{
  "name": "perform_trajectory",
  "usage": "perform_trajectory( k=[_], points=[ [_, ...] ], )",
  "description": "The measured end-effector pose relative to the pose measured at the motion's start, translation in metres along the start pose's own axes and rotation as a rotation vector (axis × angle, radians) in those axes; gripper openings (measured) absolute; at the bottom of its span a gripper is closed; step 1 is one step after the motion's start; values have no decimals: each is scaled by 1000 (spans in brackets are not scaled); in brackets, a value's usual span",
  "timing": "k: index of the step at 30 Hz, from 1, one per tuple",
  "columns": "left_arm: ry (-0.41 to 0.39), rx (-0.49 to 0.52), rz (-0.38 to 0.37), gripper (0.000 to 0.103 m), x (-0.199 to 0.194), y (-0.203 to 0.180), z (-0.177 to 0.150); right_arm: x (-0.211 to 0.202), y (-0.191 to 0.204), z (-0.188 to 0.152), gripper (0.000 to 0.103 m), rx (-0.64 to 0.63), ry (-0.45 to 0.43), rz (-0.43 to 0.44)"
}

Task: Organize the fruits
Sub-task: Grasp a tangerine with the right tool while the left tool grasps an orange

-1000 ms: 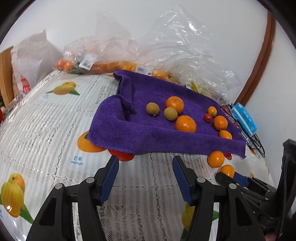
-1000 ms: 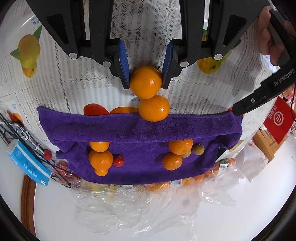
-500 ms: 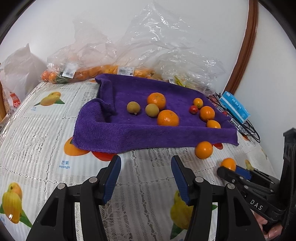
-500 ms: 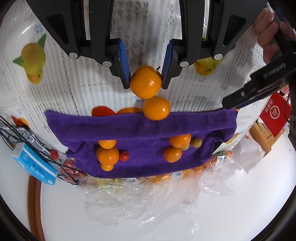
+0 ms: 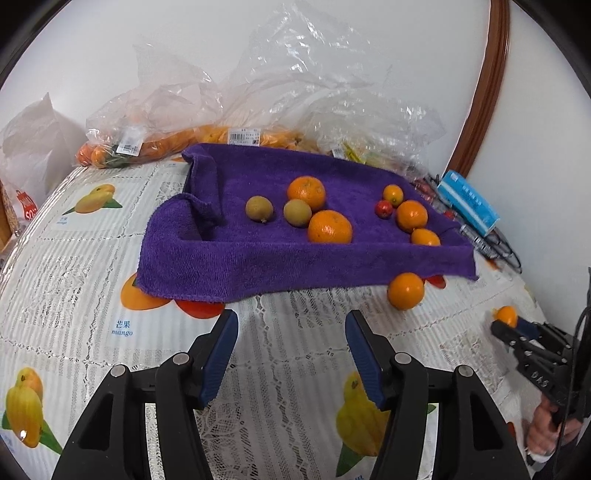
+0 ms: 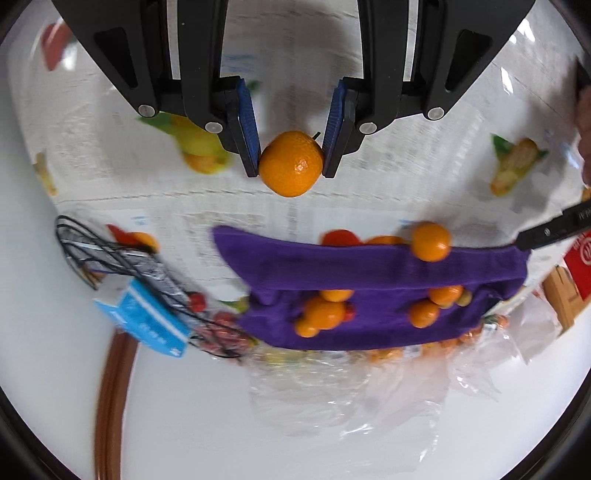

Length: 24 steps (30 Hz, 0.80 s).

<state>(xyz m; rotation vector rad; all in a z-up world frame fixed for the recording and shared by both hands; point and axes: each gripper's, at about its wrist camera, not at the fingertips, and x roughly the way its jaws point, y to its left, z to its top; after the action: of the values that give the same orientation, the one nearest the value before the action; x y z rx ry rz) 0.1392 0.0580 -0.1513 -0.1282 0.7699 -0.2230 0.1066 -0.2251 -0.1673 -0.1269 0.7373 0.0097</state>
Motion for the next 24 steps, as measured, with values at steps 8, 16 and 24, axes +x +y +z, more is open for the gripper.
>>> perform_trajectory(
  k=[8, 16, 24],
  points=[
    [40, 87, -19, 58, 10, -37, -3, 14, -17, -2, 34, 71, 73, 78],
    [18, 146, -21, 58, 29, -85, 9, 13, -23, -4, 34, 109, 73, 72],
    [88, 213, 8, 51, 57, -116, 15, 13, -27, -5, 34, 134, 73, 68]
  ],
)
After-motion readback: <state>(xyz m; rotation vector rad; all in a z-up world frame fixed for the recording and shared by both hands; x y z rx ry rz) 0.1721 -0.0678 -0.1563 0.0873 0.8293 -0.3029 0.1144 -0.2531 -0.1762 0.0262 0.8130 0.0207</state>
